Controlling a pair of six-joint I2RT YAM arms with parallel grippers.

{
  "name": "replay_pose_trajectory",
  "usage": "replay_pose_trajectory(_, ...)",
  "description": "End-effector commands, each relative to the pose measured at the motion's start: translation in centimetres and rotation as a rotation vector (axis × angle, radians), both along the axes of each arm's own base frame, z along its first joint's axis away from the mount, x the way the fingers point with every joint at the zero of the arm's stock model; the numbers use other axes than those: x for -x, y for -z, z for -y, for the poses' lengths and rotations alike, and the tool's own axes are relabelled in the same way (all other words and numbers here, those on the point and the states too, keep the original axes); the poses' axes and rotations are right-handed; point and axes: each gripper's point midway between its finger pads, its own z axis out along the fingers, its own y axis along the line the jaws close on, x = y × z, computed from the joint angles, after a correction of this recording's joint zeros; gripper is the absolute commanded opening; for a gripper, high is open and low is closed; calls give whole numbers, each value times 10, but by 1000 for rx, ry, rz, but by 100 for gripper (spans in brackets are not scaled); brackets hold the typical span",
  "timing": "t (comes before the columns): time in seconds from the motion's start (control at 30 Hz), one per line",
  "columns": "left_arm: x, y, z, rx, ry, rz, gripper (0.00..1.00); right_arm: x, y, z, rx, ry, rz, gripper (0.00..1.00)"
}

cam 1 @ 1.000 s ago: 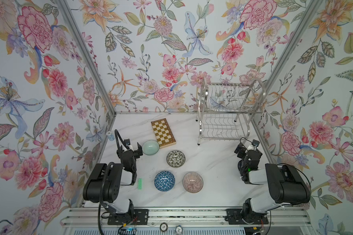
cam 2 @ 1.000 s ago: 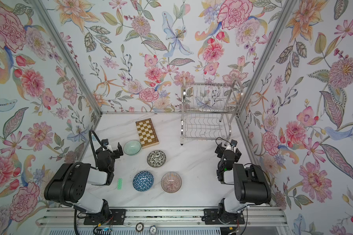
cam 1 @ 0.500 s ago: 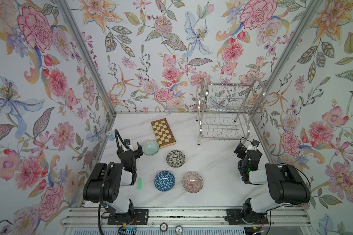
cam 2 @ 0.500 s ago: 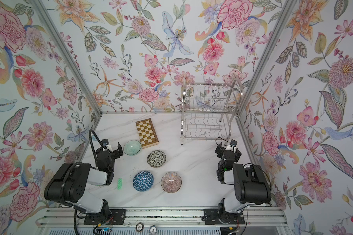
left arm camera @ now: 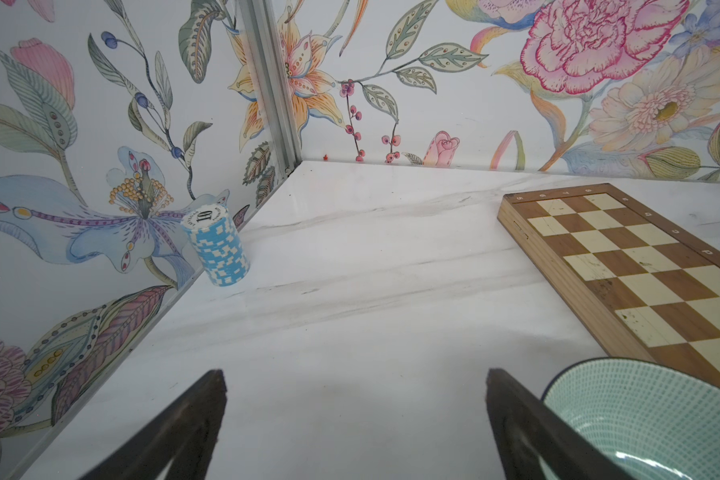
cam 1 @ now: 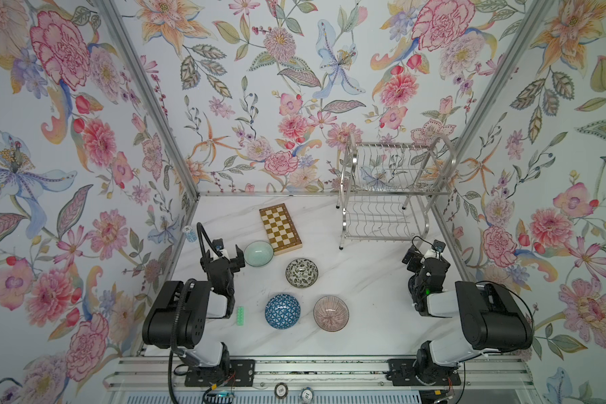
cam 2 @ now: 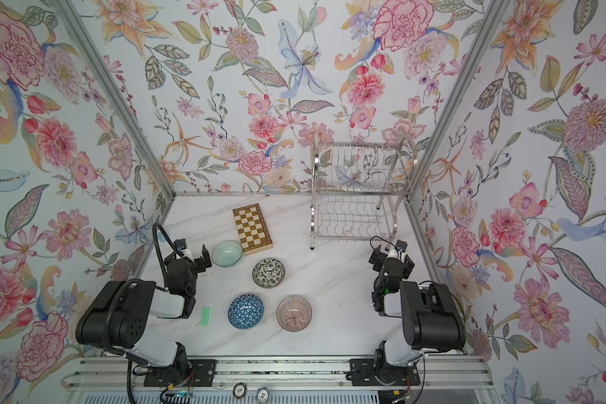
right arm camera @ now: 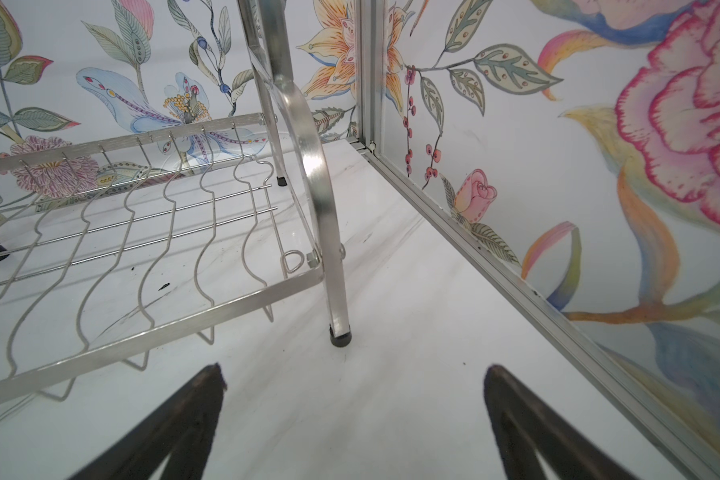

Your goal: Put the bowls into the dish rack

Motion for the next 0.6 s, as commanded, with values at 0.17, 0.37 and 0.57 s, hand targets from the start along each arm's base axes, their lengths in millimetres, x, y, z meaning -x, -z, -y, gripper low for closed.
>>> replay_pose_trajectory(0.17, -5, -9, -1, -16, -10, 20, 99, -2, -6, -1, 4, 12, 21, 98)
replay_pose_trajectory(0.37, -4, -10, -1, -17, -8, 24, 99, -1, -9, 1, 7, 28, 23, 99)
replay_pose_trajectory(0.57, -2, -24, -3, -16, -27, 53, 99, 6, -14, -2, 18, 21, 59, 99)
